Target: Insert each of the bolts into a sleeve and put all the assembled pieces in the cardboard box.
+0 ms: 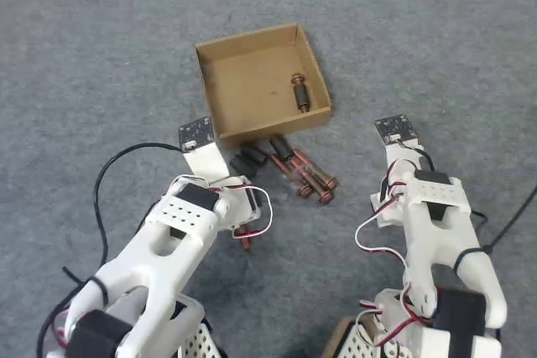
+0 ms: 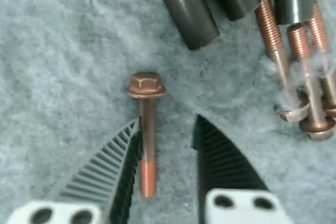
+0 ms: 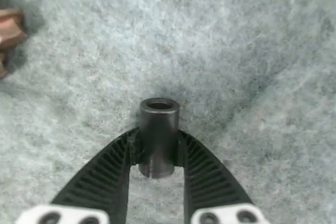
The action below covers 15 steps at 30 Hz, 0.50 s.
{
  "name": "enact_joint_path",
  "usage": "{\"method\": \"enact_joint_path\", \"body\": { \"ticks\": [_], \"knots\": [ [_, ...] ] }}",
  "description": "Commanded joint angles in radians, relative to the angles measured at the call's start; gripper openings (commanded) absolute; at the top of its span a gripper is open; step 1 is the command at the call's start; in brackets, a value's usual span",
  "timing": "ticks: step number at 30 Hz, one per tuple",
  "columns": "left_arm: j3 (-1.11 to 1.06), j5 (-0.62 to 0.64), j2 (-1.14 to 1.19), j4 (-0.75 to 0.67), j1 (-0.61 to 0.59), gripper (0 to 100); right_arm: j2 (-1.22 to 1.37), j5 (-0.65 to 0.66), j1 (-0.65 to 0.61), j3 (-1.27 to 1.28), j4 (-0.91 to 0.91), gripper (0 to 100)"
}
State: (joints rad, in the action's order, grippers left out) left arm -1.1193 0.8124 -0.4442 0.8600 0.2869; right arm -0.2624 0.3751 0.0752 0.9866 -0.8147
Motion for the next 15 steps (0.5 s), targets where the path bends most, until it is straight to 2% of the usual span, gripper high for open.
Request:
{"method": "enact_joint_path", "body": {
  "ticks": [1,7,15],
  "knots": [
    [0.048,0.011,0.002,-0.028,0.002,11,-0.045,0.014,-0.015,0.0,-0.01,0.7],
    [0.048,0.011,0.002,-0.034,-0.041,14,-0.045,0.014,-0.013,0.0,-0.012,0.7],
    [0.019,0.008,0.003,-0.086,-0.044,14,-0.045,0.012,-0.012,0.0,-0.012,0.7]
  ]
}}
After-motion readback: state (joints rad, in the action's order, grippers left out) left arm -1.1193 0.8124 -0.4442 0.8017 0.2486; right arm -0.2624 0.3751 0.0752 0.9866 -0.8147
